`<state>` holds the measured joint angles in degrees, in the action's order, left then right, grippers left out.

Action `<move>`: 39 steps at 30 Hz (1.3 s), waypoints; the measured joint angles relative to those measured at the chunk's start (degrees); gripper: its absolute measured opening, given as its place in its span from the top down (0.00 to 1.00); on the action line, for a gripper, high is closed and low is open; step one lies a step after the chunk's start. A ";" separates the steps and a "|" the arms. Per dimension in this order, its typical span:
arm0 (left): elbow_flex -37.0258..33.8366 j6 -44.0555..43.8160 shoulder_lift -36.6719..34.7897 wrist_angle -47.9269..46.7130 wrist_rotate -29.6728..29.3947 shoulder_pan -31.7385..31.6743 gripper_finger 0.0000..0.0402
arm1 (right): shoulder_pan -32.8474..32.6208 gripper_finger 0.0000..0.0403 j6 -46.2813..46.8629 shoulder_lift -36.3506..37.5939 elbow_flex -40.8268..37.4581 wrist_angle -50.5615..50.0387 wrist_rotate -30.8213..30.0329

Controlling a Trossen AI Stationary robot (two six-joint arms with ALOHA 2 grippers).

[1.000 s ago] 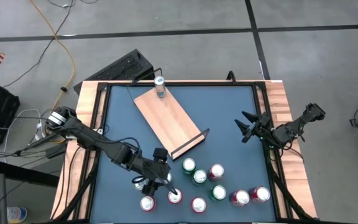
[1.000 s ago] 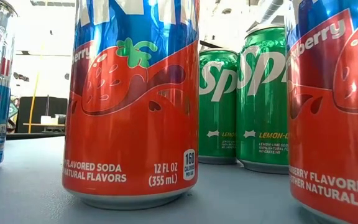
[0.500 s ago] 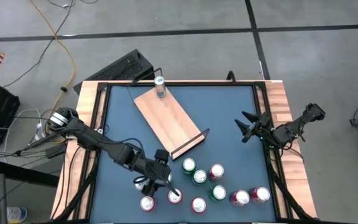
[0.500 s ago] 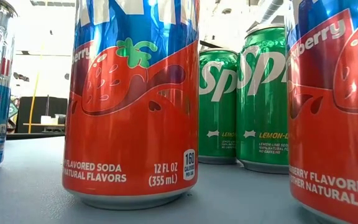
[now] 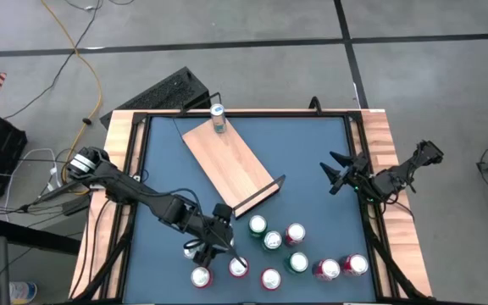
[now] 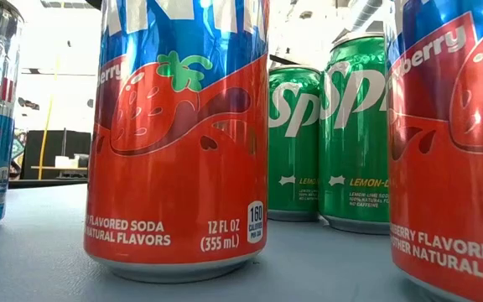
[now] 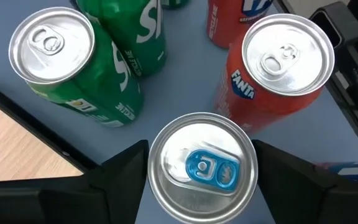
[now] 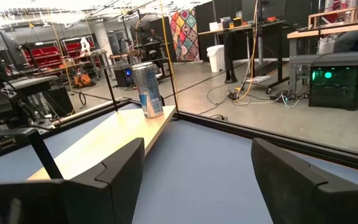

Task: Place canned beverage on shelf
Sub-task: Put the right blue soda can on the shelf aligned with the other blue soda can

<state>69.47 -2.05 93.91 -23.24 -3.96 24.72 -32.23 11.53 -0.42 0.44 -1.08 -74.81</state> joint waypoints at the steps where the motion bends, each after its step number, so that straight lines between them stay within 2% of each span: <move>1: 0.00 -0.01 0.00 -0.04 0.00 -0.12 0.36 | 0.00 0.30 -0.01 0.00 -0.02 0.00 0.00; 7: 0.00 0.29 -0.04 -0.05 1.20 -0.85 0.42 | 0.01 0.30 -0.02 0.01 -0.01 0.00 0.00; 16: 0.26 0.25 -0.48 -1.30 1.52 -1.28 0.43 | 0.02 0.30 -1.04 0.02 0.00 0.00 0.00; 30: 11.25 6.16 -0.57 -24.17 -1.38 -1.90 0.42 | 0.00 0.30 -1.49 0.00 0.00 0.00 0.00; 39: 12.92 5.20 -4.28 -29.38 -2.83 -6.92 0.43 | 0.02 0.30 -1.49 0.00 -0.02 0.00 -0.02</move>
<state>82.39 3.15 89.63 -52.62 -6.79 17.80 -32.21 10.04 -0.42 0.43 -1.08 -74.83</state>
